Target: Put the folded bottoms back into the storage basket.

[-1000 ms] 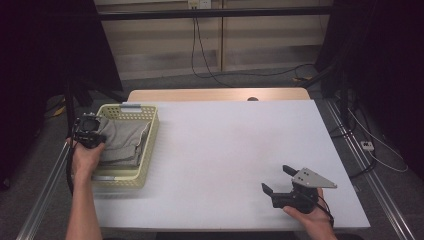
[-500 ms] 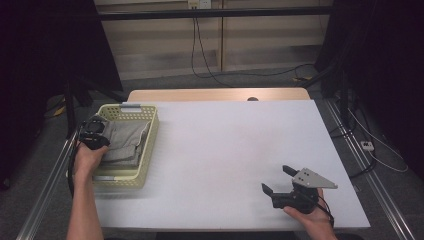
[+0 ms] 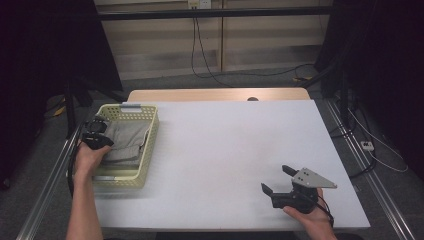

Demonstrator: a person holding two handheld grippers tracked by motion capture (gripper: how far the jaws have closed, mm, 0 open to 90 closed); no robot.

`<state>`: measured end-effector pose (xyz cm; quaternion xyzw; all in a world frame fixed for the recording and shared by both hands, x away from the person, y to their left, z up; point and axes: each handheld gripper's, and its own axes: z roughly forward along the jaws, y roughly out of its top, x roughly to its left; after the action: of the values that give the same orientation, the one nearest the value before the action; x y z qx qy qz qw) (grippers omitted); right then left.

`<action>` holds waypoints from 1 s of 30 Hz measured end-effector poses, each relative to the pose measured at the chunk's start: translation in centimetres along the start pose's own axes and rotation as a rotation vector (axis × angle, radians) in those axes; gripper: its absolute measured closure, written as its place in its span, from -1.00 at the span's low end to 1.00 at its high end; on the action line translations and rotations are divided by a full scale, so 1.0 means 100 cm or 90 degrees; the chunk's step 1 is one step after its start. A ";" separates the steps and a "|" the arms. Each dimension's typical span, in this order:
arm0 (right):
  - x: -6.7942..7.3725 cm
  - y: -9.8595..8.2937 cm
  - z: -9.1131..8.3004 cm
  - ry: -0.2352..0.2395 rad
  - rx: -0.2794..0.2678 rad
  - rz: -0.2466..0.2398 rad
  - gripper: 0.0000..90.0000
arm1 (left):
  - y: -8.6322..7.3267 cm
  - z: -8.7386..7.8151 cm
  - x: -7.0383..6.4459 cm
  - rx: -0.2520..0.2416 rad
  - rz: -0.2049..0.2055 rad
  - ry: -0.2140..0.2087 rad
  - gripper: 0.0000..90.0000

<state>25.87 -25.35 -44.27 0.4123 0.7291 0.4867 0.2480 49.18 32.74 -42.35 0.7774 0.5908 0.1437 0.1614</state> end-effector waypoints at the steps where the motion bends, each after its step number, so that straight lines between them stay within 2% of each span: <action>1: 0.000 0.000 0.000 0.001 0.000 0.000 -0.87 | 0.000 0.000 0.000 0.000 -0.009 -0.001 0.99; 3: 0.000 0.000 0.000 0.001 0.001 -0.001 -0.87 | -0.001 -0.001 0.002 -0.007 -0.014 -0.020 0.96; 6: 0.000 0.000 0.001 0.001 0.002 -0.002 -0.87 | -0.002 -0.002 0.007 -0.017 -0.023 -0.035 0.94; 10: 0.000 0.000 0.001 -0.001 0.002 0.001 -0.87 | -0.002 -0.004 0.006 -0.023 -0.016 -0.028 0.87; 13: 0.000 0.000 0.001 -0.001 0.002 0.000 -0.87 | -0.001 -0.009 0.006 -0.039 -0.001 -0.029 0.76; 18: 0.000 0.000 0.001 -0.001 0.003 0.001 -0.87 | -0.001 -0.014 0.006 -0.063 -0.006 -0.021 0.62; 22: -0.001 -0.001 0.001 -0.001 0.004 0.002 -0.87 | -0.001 -0.017 0.005 -0.077 0.023 -0.016 0.48; 26: -0.001 -0.001 0.000 -0.002 0.003 0.001 -0.87 | -0.002 -0.021 0.007 -0.100 0.021 -0.020 0.34; 30: -0.001 -0.001 0.000 -0.001 0.002 0.001 -0.87 | -0.001 -0.028 0.008 -0.134 0.010 -0.008 0.18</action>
<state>25.91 -25.44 -44.33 0.4138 0.7292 0.4854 0.2478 48.11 33.76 -39.84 0.7616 0.5651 0.2012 0.2451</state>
